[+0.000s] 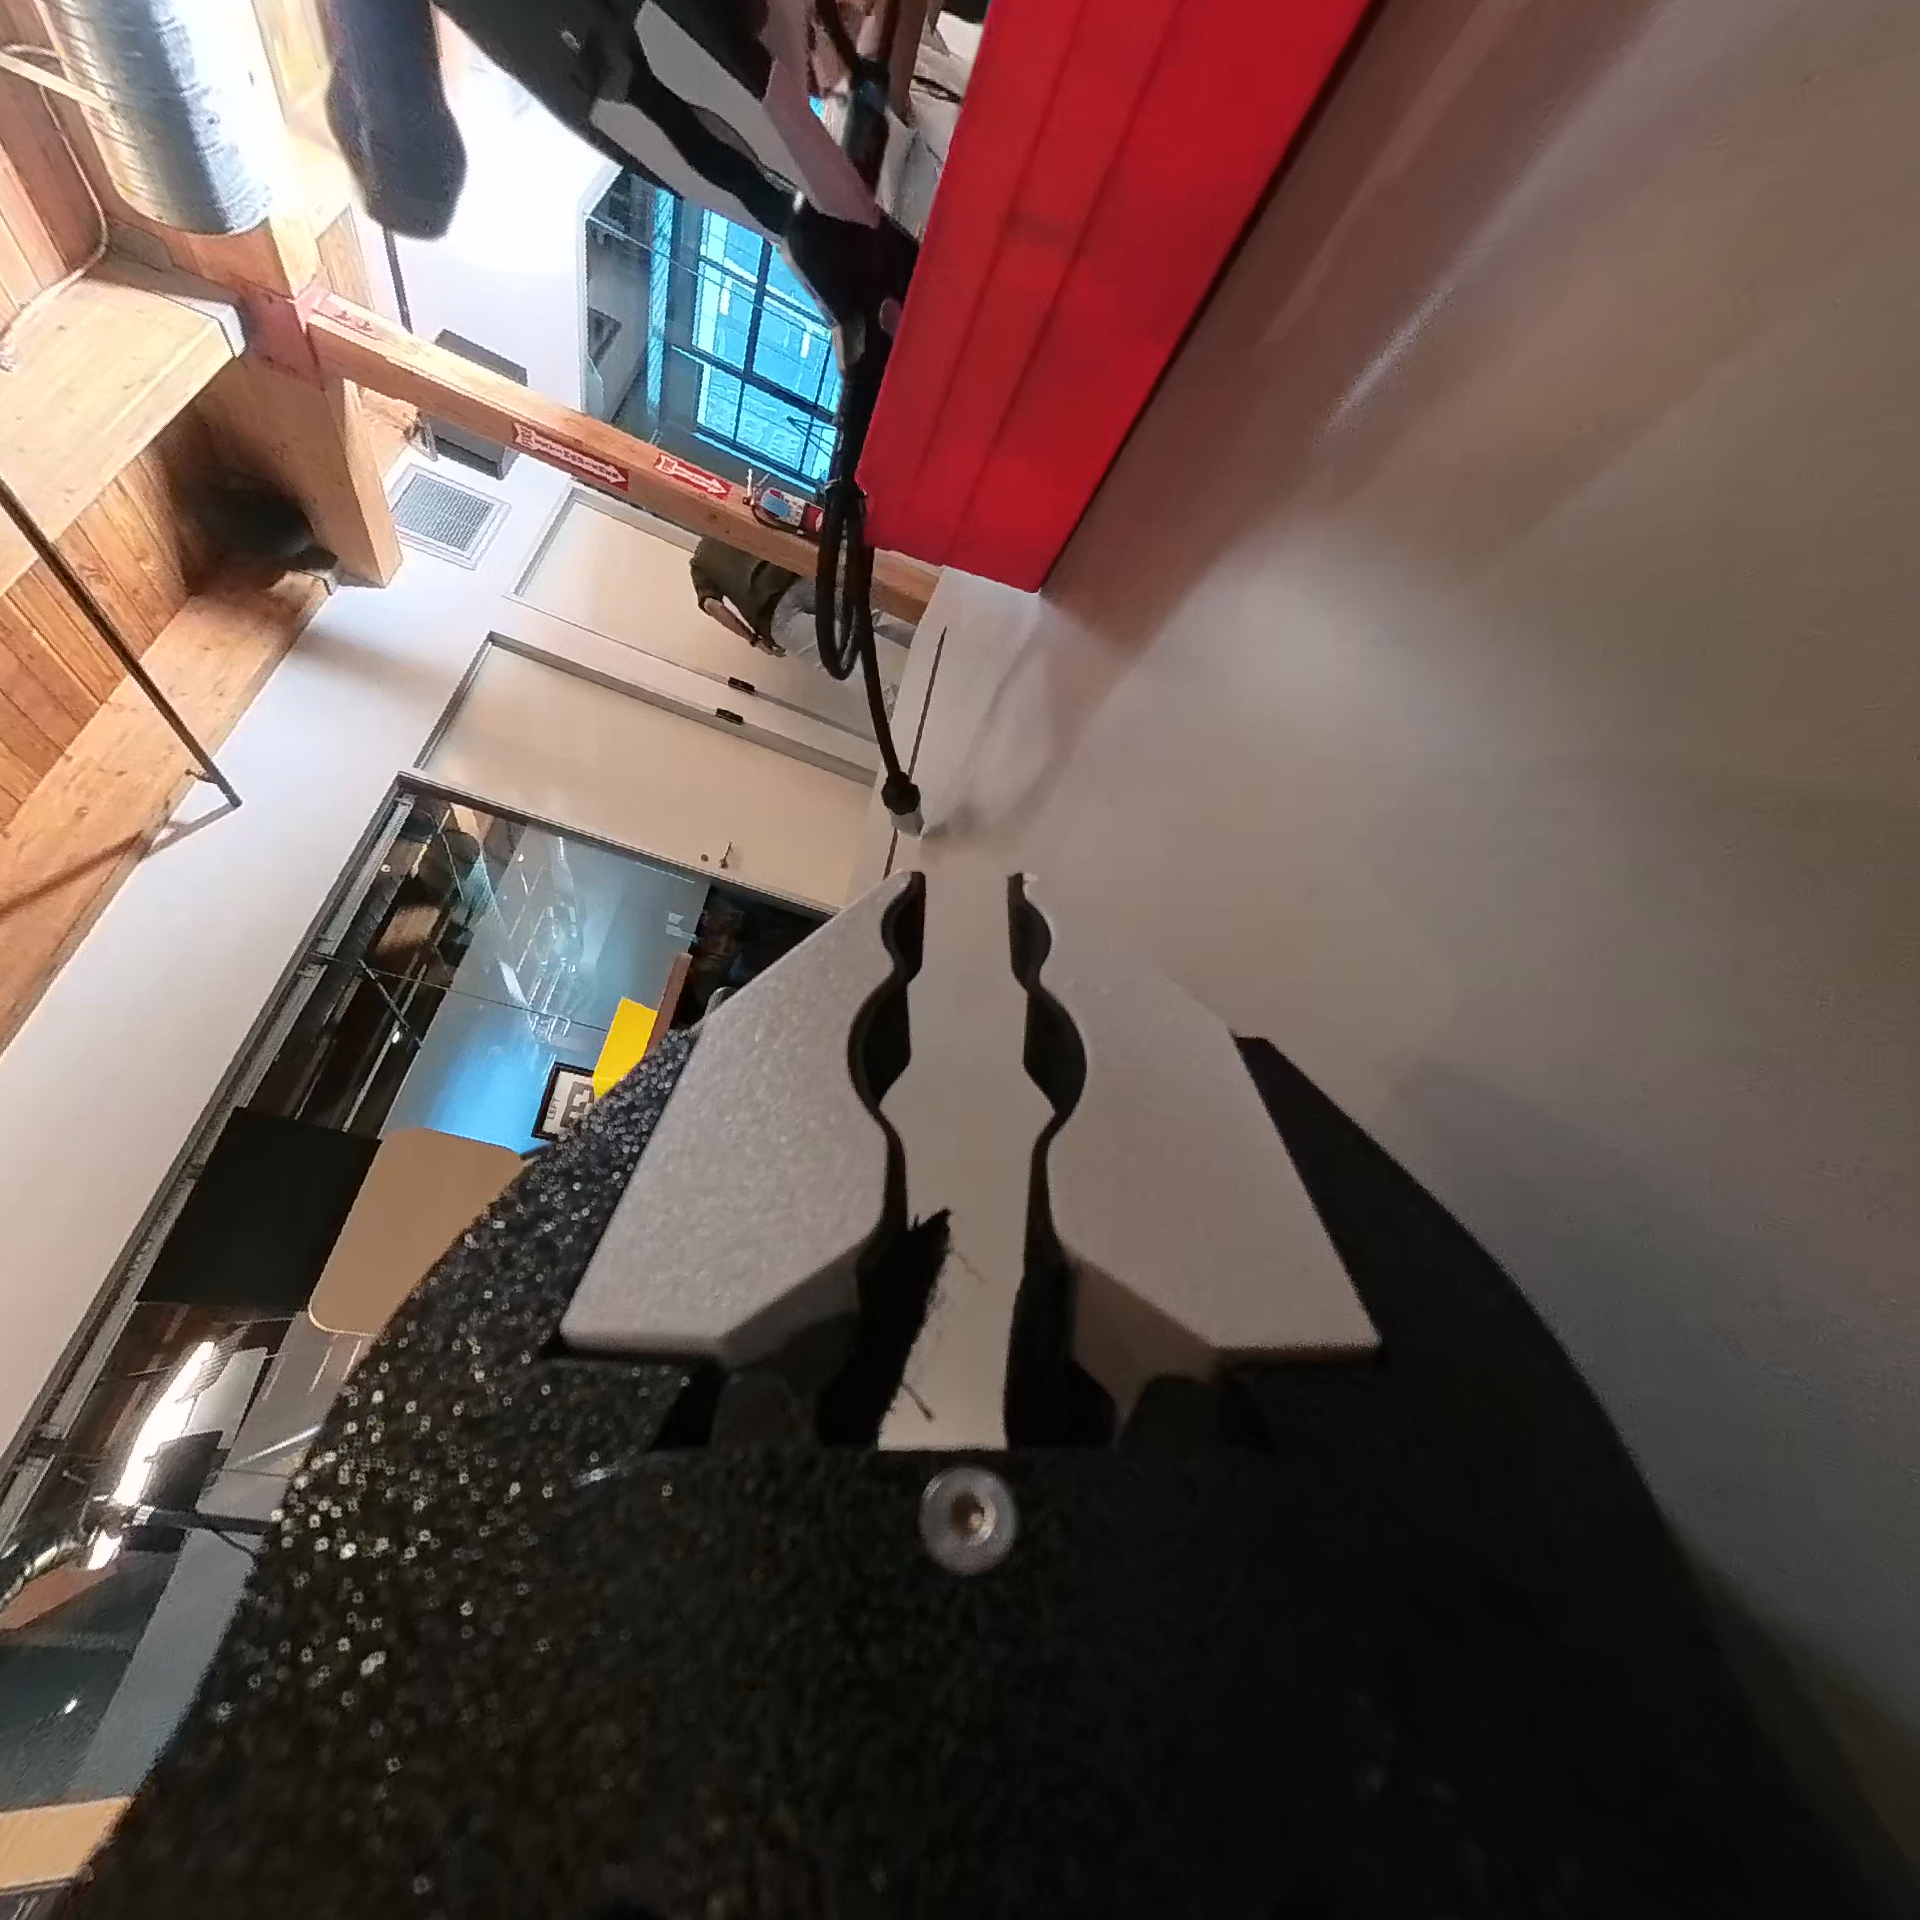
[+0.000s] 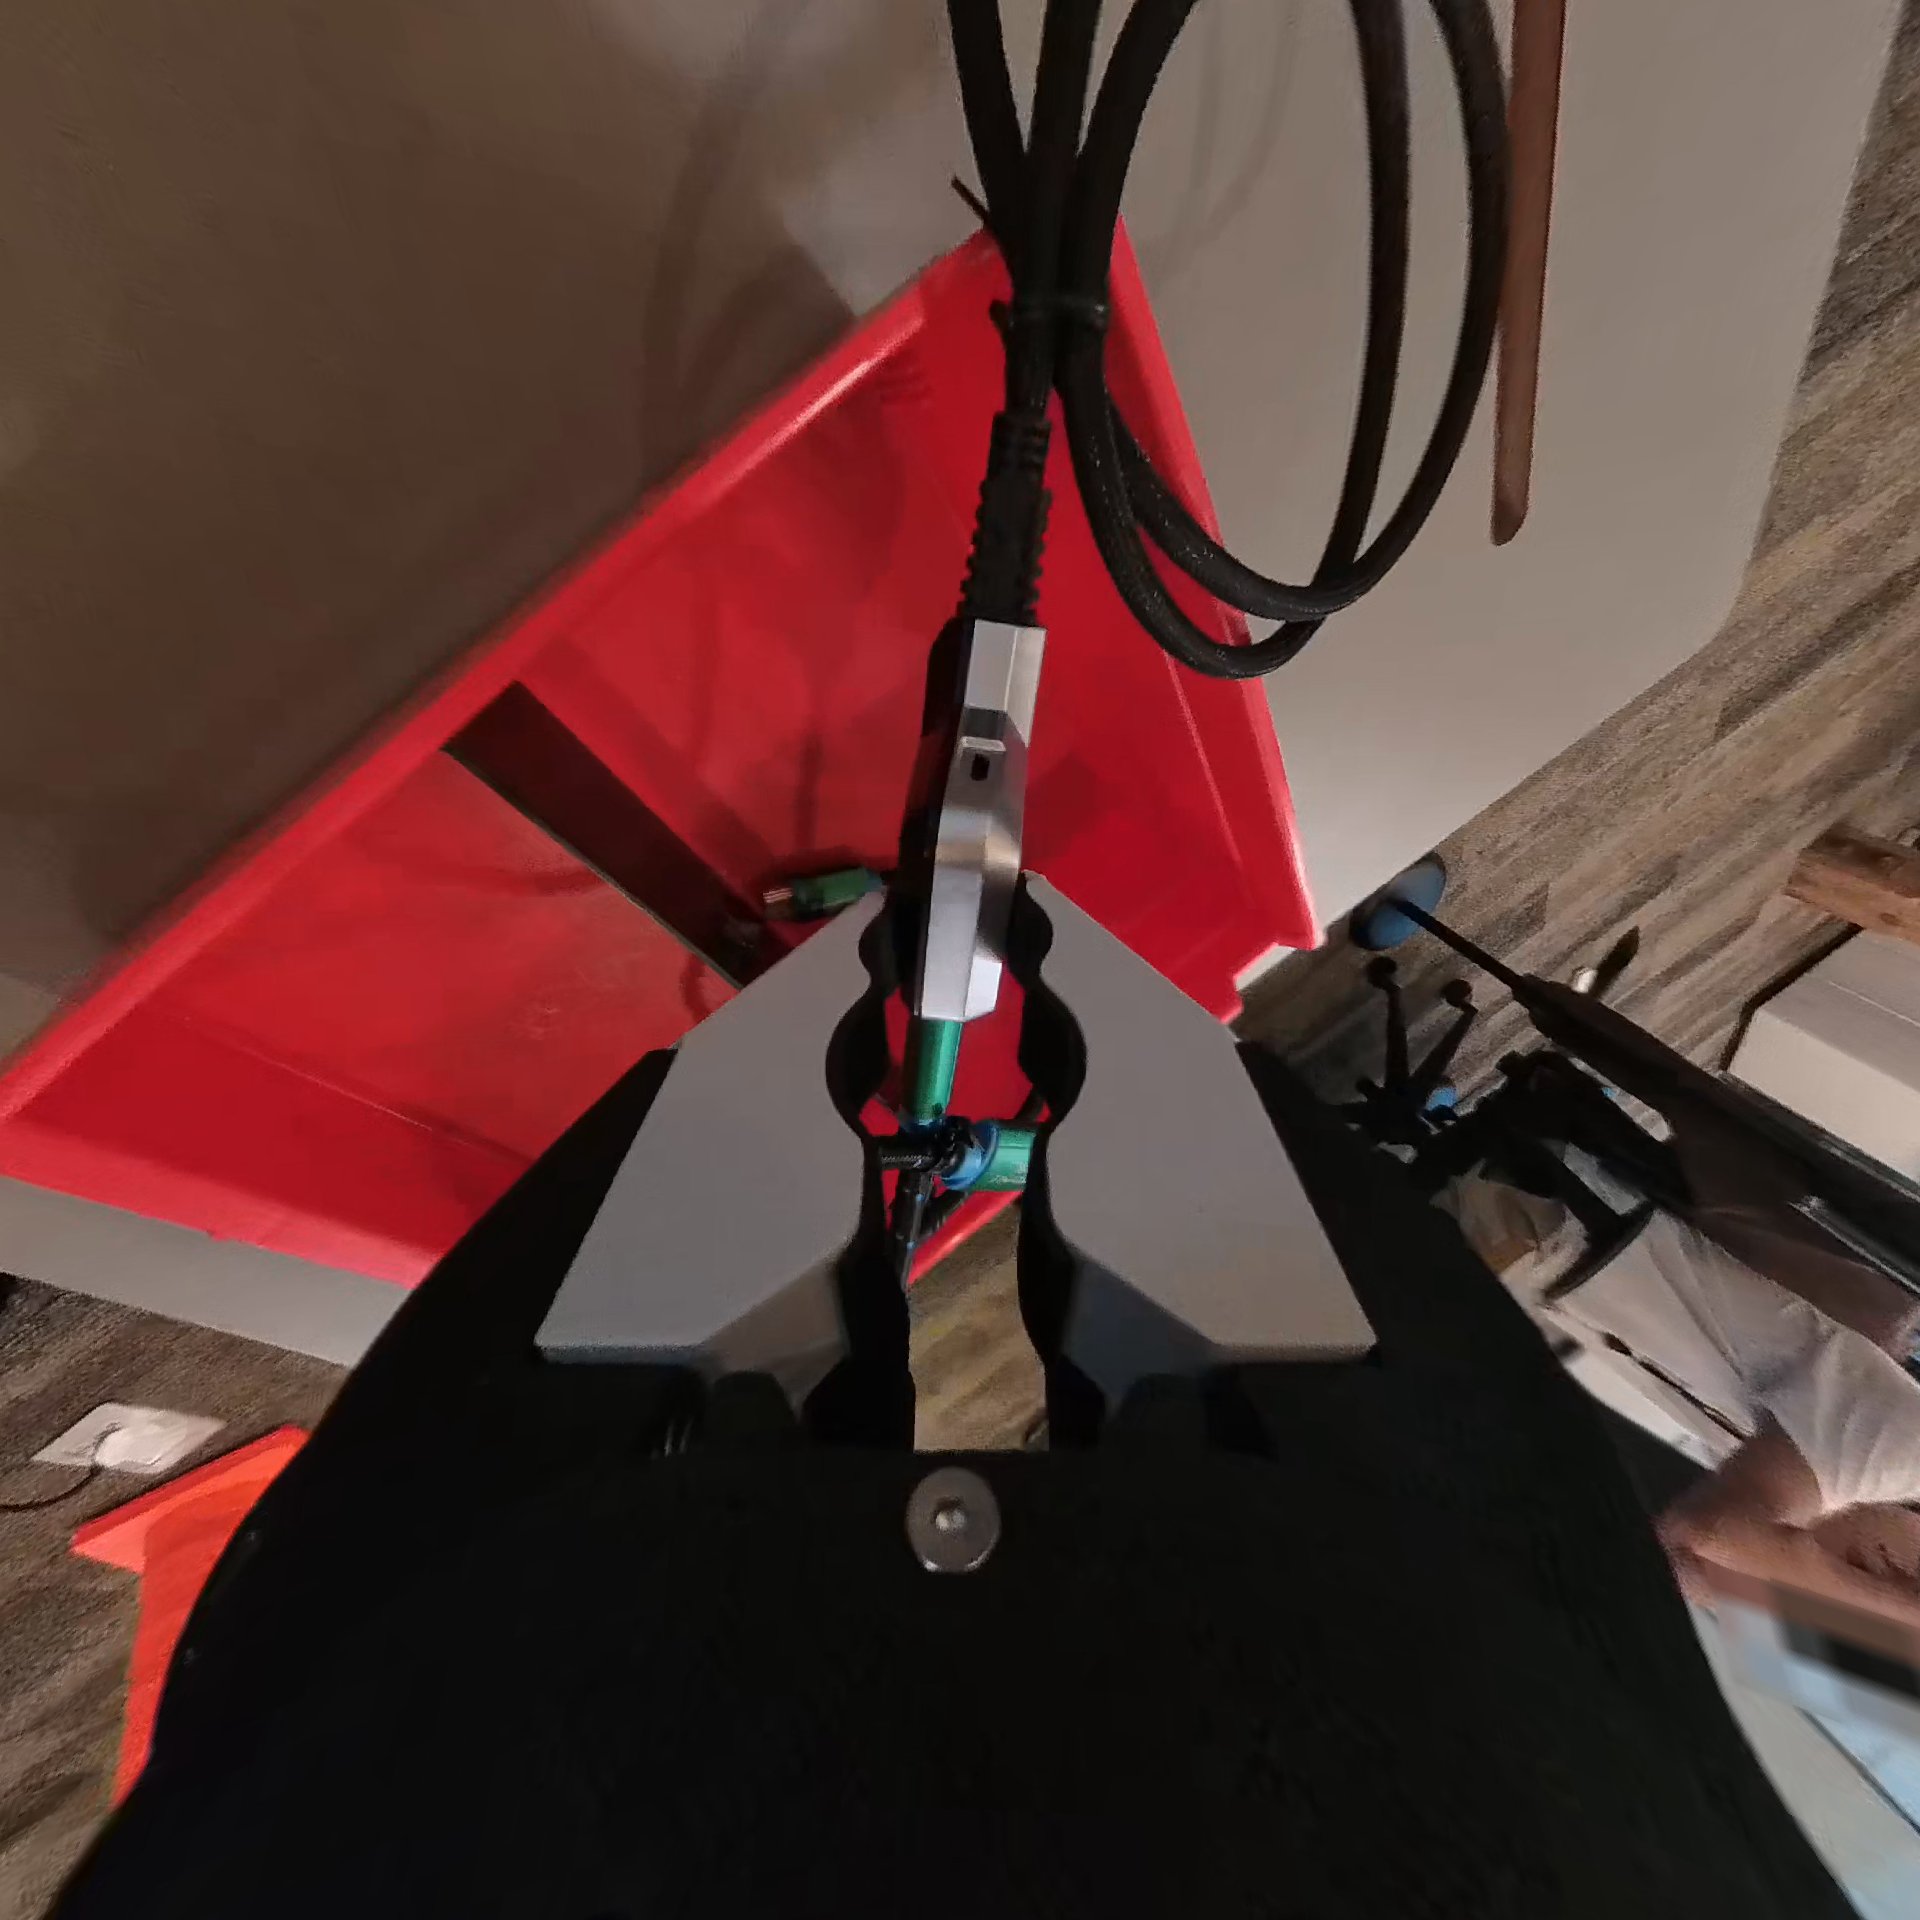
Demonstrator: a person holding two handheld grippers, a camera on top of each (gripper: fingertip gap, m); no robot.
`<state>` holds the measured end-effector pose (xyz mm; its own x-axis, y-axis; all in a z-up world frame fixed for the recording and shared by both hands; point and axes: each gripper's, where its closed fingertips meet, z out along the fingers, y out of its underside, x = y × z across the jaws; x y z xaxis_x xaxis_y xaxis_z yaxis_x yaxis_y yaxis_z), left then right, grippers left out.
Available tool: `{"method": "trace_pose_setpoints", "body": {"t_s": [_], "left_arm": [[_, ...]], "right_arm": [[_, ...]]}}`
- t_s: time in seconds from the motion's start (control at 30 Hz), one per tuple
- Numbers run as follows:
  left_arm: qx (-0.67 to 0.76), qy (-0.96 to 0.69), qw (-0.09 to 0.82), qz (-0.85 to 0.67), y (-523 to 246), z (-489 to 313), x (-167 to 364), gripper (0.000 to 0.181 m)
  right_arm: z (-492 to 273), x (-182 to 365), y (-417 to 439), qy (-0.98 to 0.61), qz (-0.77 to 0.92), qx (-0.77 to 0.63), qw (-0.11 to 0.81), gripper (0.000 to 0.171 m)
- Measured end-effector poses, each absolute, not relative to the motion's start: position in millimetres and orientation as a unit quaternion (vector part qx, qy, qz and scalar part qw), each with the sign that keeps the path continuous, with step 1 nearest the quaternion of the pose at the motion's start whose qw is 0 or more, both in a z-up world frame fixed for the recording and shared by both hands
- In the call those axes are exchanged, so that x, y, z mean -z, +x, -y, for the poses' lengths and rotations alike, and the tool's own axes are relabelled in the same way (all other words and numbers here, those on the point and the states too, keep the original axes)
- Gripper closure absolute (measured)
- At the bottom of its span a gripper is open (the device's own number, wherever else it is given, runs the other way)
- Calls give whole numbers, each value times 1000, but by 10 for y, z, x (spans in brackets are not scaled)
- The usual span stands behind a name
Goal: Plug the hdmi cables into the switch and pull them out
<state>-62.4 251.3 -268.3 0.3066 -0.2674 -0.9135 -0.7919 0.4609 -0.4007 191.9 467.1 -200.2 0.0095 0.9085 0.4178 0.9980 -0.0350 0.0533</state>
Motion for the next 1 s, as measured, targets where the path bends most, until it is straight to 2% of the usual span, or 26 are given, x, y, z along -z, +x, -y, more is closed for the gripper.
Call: {"method": "trace_pose_setpoints", "body": {"t_s": [0.37,0.53,0.7,0.83,1.0], "left_arm": [[-207,-473,646,-562,-603,-2503,2708,168],[-206,-473,645,-564,-602,-2500,2716,168],[-205,-472,644,-565,-598,-2499,2722,168],[-205,-473,643,-566,-597,-2501,2727,168],[-206,-472,642,-568,-592,-2501,2735,168]], "right_arm": [[-4617,2156,1964,-714,670,171,110,152],[-4542,2163,1931,-728,660,161,93,137],[-4554,1986,1926,-746,631,154,146,116],[-4499,1765,1957,-744,621,146,199,115],[-4398,1687,2102,-743,617,159,208,114]]}}
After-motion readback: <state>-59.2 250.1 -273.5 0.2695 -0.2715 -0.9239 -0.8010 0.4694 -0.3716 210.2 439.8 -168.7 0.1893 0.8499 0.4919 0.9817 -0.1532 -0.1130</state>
